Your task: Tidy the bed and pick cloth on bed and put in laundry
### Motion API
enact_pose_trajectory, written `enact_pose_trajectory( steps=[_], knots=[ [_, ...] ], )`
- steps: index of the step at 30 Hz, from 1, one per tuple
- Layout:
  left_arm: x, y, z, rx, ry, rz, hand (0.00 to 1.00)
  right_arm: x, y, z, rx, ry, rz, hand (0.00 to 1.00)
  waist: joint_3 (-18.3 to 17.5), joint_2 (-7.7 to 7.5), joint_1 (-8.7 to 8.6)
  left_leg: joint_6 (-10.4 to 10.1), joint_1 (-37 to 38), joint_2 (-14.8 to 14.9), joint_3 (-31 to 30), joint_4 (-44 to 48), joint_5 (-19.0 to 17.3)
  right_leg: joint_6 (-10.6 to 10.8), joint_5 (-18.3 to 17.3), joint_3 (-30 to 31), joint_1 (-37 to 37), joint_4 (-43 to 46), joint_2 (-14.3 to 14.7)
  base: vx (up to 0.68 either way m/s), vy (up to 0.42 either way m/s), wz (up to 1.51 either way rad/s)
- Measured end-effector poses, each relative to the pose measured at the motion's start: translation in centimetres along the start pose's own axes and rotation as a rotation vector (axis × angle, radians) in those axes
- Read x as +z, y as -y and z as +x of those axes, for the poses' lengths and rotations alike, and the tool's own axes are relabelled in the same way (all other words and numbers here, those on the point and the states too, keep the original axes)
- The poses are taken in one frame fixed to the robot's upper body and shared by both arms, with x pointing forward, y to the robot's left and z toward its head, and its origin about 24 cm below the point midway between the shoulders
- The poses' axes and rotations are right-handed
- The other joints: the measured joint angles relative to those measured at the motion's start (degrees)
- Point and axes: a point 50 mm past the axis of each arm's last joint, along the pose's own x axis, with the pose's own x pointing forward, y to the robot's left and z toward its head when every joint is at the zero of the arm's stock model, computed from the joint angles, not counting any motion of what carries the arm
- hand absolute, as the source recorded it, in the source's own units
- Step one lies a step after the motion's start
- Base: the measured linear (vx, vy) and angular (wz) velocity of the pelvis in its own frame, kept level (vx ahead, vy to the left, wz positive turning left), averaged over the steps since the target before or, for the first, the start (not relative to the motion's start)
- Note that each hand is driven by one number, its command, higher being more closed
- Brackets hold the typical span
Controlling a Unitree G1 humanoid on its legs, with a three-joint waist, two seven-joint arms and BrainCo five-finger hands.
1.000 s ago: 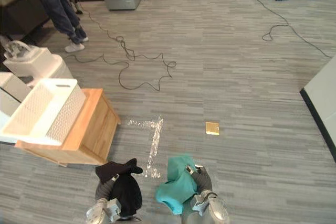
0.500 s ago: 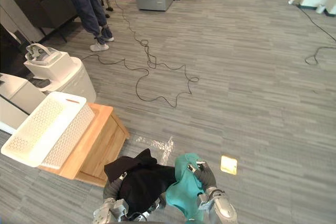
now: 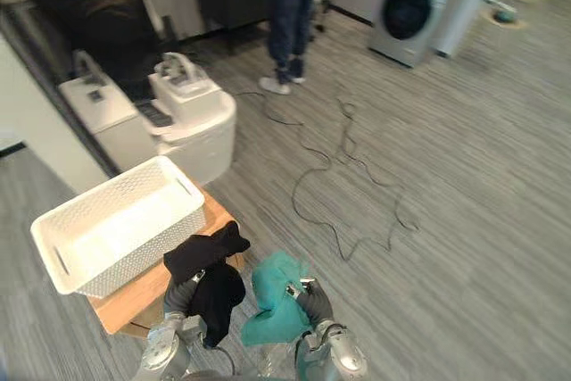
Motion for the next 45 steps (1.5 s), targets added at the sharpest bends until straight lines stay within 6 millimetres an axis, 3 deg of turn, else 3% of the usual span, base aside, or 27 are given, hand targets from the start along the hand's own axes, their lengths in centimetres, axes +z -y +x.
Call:
enact_pose_trajectory(
  steps=[3,5,7,8,9,12,14,15,16,17,18,19,22,23,24,25,26,27,28,29,30,31,33,35,37,41,45],
  knots=[
    [-1.3,1.0,-1.0,-0.012,-0.045,-0.045,1.0,1.0,0.5,0.5,-0.026,0.025,-0.034,1.0,0.0,4.53,0.08,-1.4,-2.1,3.7,2.8,2.9,0.2,-1.6,-2.9,-7.6,3.1,-0.7,0.0,0.27,-0.186,1.12],
    [-1.3,1.5,-1.0,-0.026,-0.045,-0.066,1.0,1.0,0.5,0.6,-0.042,0.019,-0.035,1.0,0.3,5.16,0.81,-3.8,-4.3,5.7,7.9,8.9,1.8,-2.1,-3.1,-11.6,7.3,-3.6,-0.5,0.23,-0.158,0.99],
    [-1.3,1.8,-1.0,-0.054,-0.045,-0.07,1.0,1.4,0.4,0.8,-0.05,0.031,-0.038,1.0,0.6,4.26,1.91,-5.1,-7.0,8.1,13.6,16.5,3.2,-2.4,-3.1,-14.4,11.7,-6.2,-1.9,0.18,-0.087,0.6],
    [-1.4,1.9,-1.1,-0.067,-0.048,-0.071,1.0,1.4,0.5,0.8,-0.057,0.034,-0.037,1.0,0.5,3.99,2.22,-3.6,-7.4,9.0,17.0,16.1,3.5,-2.4,-3.1,-15.5,13.1,-7.0,-2.5,0.1,-0.03,0.35],
    [-1.4,2.0,-1.2,-0.078,-0.048,-0.071,1.0,1.5,0.6,0.8,-0.061,0.036,-0.038,1.0,0.3,4.17,2.18,-2.2,-7.5,9.5,18.4,12.8,5.8,-2.2,-3.2,-16.1,13.3,-7.1,-2.7,0.13,0.001,0.32],
    [-1.1,1.6,-1.0,-0.089,-0.033,-0.063,1.0,1.6,0.4,1.2,-0.072,0.036,-0.032,1.0,-1.1,3.96,2.13,-2.0,-4.8,7.1,18.6,3.1,7.2,-0.7,-1.9,-17.1,13.7,-9.7,-3.4,0.15,0.09,0.35],
    [-0.8,1.3,-0.8,-0.093,-0.024,-0.048,1.0,1.1,0.4,1.4,-0.083,0.001,-0.03,1.0,-0.7,0.81,2.16,-4.2,-6.4,5.8,18.0,6.0,8.5,-0.5,-0.4,-18.3,15.8,-12.3,-5.6,0.08,0.106,0.24],
    [-0.6,1.1,-0.6,-0.097,-0.016,-0.037,1.0,0.9,0.4,1.4,-0.089,-0.008,-0.03,1.0,-0.5,-0.21,2.3,-3.5,-7.1,6.0,18.2,7.0,7.4,-0.3,0.1,-18.9,16.7,-12.9,-6.3,0.07,0.128,0.24],
    [-0.8,1.1,-0.9,-0.121,-0.02,-0.035,1.0,0.9,0.7,1.4,-0.114,-0.011,-0.029,1.0,-0.7,-0.09,2.09,-3.0,-7.1,9.5,18.7,5.5,6.8,-0.2,0.4,-19.3,17.9,-12.6,-6.9,0.07,0.2,0.18],
    [-1.0,1.7,-1.1,-0.141,-0.027,-0.05,1.0,0.9,1.0,1.3,-0.122,-0.013,-0.037,1.0,-1.1,0.46,1.64,-3.8,-7.1,12.6,18.6,2.2,10.4,0.0,0.4,-19.2,18.0,-12.5,-6.6,0.07,0.207,0.11],
    [-1.2,2.2,-1.3,-0.152,-0.032,-0.064,1.0,1.0,1.2,1.3,-0.125,-0.013,-0.044,1.0,-1.6,2.0,1.74,-6.4,-7.0,14.0,17.1,0.1,12.8,1.7,0.1,-18.9,17.9,-12.3,-6.6,0.05,0.281,-0.23],
    [-1.3,2.8,-1.4,-0.169,-0.035,-0.073,1.0,0.6,1.2,1.3,-0.129,-0.029,-0.042,1.0,-1.8,1.78,2.01,-6.8,-5.8,12.0,16.7,-1.5,10.5,3.4,0.4,-17.4,17.7,-12.5,-7.9,0.04,0.264,-0.1],
    [-0.7,2.1,-0.9,-0.179,-0.019,-0.022,1.0,-0.5,0.0,1.2,-0.113,-0.05,0.008,1.0,-2.2,-1.88,1.6,-5.6,-3.3,7.5,17.4,-5.9,11.0,4.7,1.9,-16.8,17.7,-12.5,-11.5,-0.02,0.304,-0.03],
    [-0.8,1.9,-0.9,-0.178,-0.028,-0.014,1.0,-1.0,-0.1,0.7,-0.124,-0.06,0.021,1.0,-2.4,-2.2,1.54,-5.0,-3.1,6.3,17.2,-6.7,10.6,4.5,3.1,-16.0,17.7,-11.9,-12.6,-0.15,0.467,0.2],
    [-0.4,2.6,-0.3,-0.233,-0.023,0.005,1.0,-1.0,1.1,-0.1,-0.157,-0.031,-0.013,1.0,-2.3,-1.48,1.26,-2.4,-2.8,4.6,17.2,-9.0,10.5,-3.0,8.0,-12.9,9.8,0.7,-14.7,-0.14,0.455,0.22],
    [-0.5,2.6,-0.4,-0.235,-0.026,0.003,1.0,-0.8,1.1,0.0,-0.15,-0.018,-0.037,1.0,-2.3,-1.44,1.29,-2.2,-2.0,4.0,17.3,-10.7,11.4,-5.0,9.8,-12.2,8.0,2.9,-15.1,-0.1,0.437,0.13],
    [-0.7,2.0,-0.5,-0.226,-0.034,0.019,1.0,-0.7,0.9,0.0,-0.138,-0.01,-0.048,1.0,-2.3,-1.41,1.31,-1.7,-1.1,3.2,17.3,-12.2,11.8,-4.6,10.8,-10.9,7.2,3.6,-15.3,0.01,0.159,-0.09],
    [-0.7,1.7,-0.5,-0.218,-0.035,0.024,1.0,-0.8,0.7,0.1,-0.131,-0.009,-0.044,1.0,-2.4,-1.69,1.31,-1.5,-1.0,3.0,17.1,-12.5,11.9,-4.1,9.7,-10.6,6.9,3.8,-15.0,0.08,0.067,0.12],
    [-0.3,0.8,-0.2,-0.201,-0.023,0.046,1.0,-0.5,-0.2,0.4,-0.108,0.009,-0.022,1.0,-2.8,-2.24,0.88,0.3,-1.0,3.6,15.3,-13.0,12.5,-0.9,1.5,-8.6,6.9,5.1,-9.5,0.07,0.003,0.3],
    [-0.1,0.8,0.0,-0.203,-0.018,0.052,1.0,-0.3,-0.5,0.5,-0.097,0.021,-0.025,1.0,-2.7,-2.13,0.66,0.5,-1.3,4.2,14.5,-13.0,12.6,-0.2,-0.7,-7.5,6.9,4.9,-6.3,0.12,-0.094,0.76],
    [0.3,1.0,0.3,-0.213,-0.006,0.051,1.0,1.1,-1.2,0.6,-0.063,0.077,-0.062,1.0,-2.3,-1.36,-0.46,0.2,-2.6,5.7,11.7,-13.0,12.9,-0.8,-3.7,-6.1,6.8,2.0,1.8,0.08,-0.119,1.02],
    [0.4,1.5,0.4,-0.237,-0.009,0.053,1.0,2.5,-1.7,0.7,-0.042,0.137,-0.081,1.0,-2.2,-1.44,-1.08,0.0,-3.4,5.4,9.3,-13.2,13.1,-1.5,-3.7,-6.2,6.6,-3.7,5.9,0.11,-0.157,1.22],
    [-0.1,2.0,0.3,-0.261,-0.037,0.055,1.0,3.6,-2.0,0.9,-0.033,0.184,-0.099,1.0,-2.4,-1.8,-1.74,-0.4,-3.8,4.2,7.3,-13.1,12.9,-5.7,-3.0,-5.4,7.8,-7.8,6.8,0.07,-0.07,0.75],
    [-0.9,3.2,-0.3,-0.322,-0.082,0.054,1.0,5.1,-1.7,1.6,-0.056,0.229,-0.156,1.0,-2.9,0.35,-1.45,-1.7,-3.2,4.7,5.9,-13.7,13.7,-5.6,-3.2,-6.4,8.8,-6.2,7.1,0.19,-0.041,0.54],
    [-1.1,3.5,-0.5,-0.332,-0.09,0.05,1.0,5.9,-1.4,1.8,-0.061,0.257,-0.2,1.0,-3.2,0.97,-1.34,-2.2,-2.9,4.9,6.5,-15.0,15.1,-5.6,-3.2,-6.8,9.3,-6.3,7.2,0.17,-0.014,0.61],
    [-1.2,3.7,-0.7,-0.336,-0.092,0.045,1.0,7.4,-1.4,1.7,-0.067,0.32,-0.218,1.0,-3.6,0.38,-0.3,-2.3,-0.5,5.3,9.8,-16.7,15.7,-5.6,-3.2,-6.6,12.5,-7.5,7.7,0.08,0.0,0.28],
    [-0.9,2.9,-0.8,-0.313,-0.08,0.04,1.0,10.9,-2.2,2.4,-0.013,0.43,-0.311,1.0,-4.3,-0.61,0.35,-2.0,-0.3,4.8,11.4,-17.4,15.8,-6.2,-1.6,-3.8,14.0,-12.5,7.8,0.0,0.028,-0.18]
  ],
)
